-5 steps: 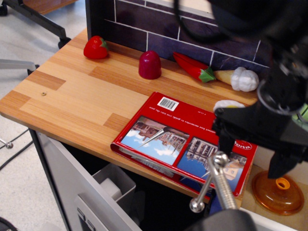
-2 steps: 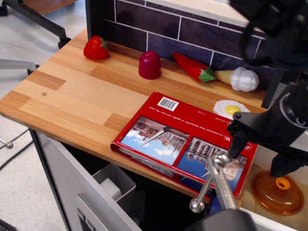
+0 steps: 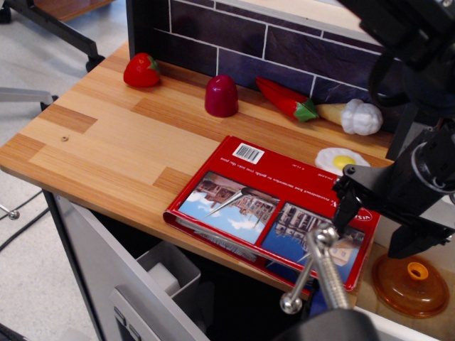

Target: Open book

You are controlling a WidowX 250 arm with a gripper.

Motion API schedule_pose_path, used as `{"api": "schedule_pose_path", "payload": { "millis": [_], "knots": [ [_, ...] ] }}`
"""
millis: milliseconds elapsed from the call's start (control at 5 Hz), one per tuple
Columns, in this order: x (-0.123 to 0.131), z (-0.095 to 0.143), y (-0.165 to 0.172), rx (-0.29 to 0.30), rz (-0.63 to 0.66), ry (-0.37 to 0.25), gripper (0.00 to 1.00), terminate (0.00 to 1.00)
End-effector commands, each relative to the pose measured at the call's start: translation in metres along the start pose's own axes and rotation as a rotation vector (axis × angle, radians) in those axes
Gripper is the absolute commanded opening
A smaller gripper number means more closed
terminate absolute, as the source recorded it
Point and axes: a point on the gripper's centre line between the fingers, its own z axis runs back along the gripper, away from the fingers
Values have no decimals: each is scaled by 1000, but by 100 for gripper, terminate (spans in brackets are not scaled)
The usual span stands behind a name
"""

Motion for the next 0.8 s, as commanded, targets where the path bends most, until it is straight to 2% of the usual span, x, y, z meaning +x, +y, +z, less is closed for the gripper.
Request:
{"api": "schedule_pose_path", "payload": {
  "millis": [0, 400, 600],
  "knots": [
    [7, 6, 10, 25, -17, -46, 100, 0],
    [10, 6, 29, 71, -41, -38, 100, 0],
    [17, 19, 45, 69, -59, -34, 100, 0]
  ]
}}
